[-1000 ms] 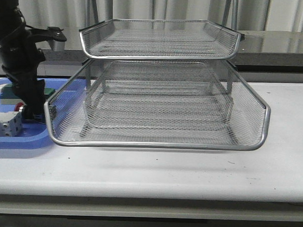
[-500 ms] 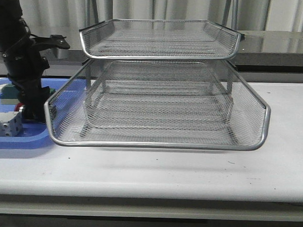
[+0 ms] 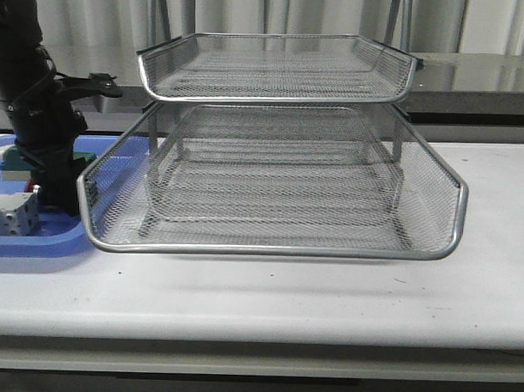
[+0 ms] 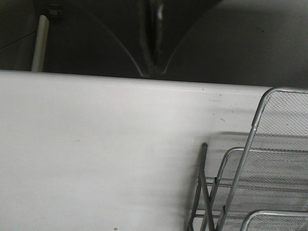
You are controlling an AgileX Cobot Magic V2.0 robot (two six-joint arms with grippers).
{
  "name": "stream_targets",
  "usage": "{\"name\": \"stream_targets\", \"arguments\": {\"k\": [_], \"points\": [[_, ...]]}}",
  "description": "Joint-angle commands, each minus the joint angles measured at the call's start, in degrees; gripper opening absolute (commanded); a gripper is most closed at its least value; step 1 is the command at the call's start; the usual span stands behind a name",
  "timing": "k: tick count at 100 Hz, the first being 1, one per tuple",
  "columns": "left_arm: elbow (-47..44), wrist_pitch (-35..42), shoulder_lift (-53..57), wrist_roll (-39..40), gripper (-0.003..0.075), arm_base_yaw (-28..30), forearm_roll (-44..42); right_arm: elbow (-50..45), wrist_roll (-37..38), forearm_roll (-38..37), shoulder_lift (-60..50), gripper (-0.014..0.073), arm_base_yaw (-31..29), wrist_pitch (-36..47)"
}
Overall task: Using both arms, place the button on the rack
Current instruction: 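Lower the left gripper and grasp the red button's blue base, then lift the red button out of the blue bin with the left gripper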
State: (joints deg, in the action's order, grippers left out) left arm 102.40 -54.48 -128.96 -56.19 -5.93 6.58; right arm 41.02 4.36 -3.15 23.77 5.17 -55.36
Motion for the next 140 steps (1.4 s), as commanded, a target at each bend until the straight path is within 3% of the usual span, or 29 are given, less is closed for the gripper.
{"name": "stream_targets", "arguments": {"k": [1, 19, 38, 63, 117, 140], "points": [[1.63, 1.2, 3.51, -0.03, 0.0319, -0.39, 1.16, 1.86, 0.22, -0.63, 0.41, -0.007, -0.24, 3.67], [2.61, 0.05, 3.51, -0.03, 0.0085, -0.39, 1.16, 1.86, 0.22, -0.63, 0.41, -0.007, -0.24, 3.67], [8.11, -6.36, 3.51, -0.03, -0.0011, -0.26, 1.16, 1.86, 0.22, -0.63, 0.41, -0.007, -0.24, 3.67], [18.26, -18.93, 3.51, 4.63, -0.002, 0.82, 1.38, 1.86, 0.22, -0.63, 0.41, -0.007, -0.24, 3.67], [20.54, -18.78, 15.9, 12.83, -0.002, 1.35, 2.1, 1.86, 0.22, -0.63, 0.41, -0.007, -0.24, 3.67], [20.54, -18.78, 22.96, 13.09, -0.002, -1.34, 3.4, 1.86, 0.22, -0.63, 0.41, -0.007, -0.24, 3.67]]}}
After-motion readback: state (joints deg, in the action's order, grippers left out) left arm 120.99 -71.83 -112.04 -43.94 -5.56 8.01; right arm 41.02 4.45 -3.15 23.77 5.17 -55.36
